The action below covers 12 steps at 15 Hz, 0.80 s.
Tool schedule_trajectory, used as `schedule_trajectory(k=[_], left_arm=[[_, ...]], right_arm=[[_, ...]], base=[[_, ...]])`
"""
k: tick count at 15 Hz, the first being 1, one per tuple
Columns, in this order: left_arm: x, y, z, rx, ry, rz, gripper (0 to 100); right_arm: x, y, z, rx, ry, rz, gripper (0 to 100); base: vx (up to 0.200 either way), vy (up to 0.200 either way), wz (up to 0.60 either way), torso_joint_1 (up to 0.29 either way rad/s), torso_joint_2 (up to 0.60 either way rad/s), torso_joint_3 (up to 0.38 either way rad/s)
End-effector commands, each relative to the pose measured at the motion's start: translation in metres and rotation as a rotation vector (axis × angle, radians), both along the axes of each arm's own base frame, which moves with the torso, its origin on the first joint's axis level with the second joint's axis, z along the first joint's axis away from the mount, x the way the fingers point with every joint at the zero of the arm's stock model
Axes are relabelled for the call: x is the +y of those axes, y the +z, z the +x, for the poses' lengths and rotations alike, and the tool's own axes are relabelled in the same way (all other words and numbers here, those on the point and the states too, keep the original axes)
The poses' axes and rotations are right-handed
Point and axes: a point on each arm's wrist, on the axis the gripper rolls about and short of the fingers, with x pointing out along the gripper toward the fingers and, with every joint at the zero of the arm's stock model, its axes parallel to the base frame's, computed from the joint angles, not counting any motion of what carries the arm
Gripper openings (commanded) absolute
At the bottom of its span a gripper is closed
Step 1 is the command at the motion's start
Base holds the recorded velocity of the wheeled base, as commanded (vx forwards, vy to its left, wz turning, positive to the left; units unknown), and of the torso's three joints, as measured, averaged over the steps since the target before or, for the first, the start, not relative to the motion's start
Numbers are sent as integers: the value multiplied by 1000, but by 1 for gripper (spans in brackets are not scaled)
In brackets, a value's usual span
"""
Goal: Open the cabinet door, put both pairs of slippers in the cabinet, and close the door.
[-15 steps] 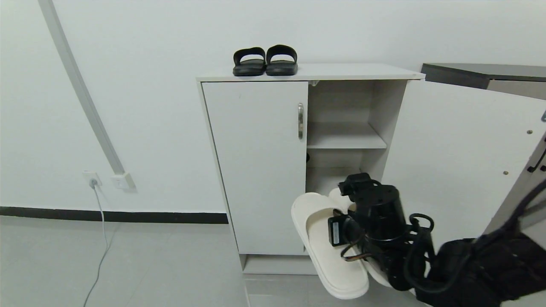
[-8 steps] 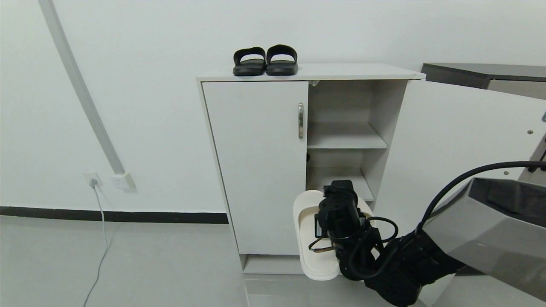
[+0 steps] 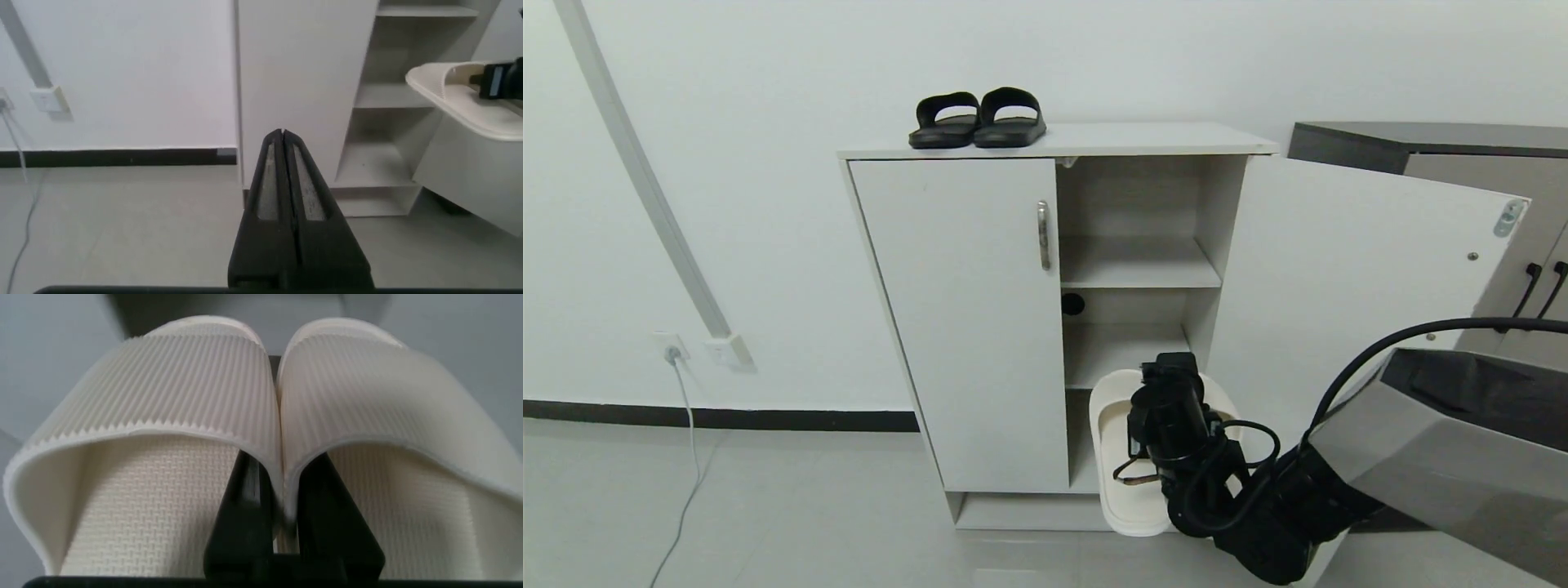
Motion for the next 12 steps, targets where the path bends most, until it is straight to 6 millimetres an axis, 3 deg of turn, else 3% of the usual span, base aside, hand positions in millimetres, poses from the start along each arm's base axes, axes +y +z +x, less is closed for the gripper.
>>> schedule_trajectory(k=[1, 12], left_arm=[[0, 0, 0, 2, 1, 1, 0], [0, 0, 0, 2, 1, 0, 0]], right_arm=[[3, -3, 1, 3, 8, -2, 0], [7, -24, 5, 7, 15, 1, 0]], base=[[0, 0, 0, 0, 0, 0], [0, 0, 0, 0, 0, 0]])
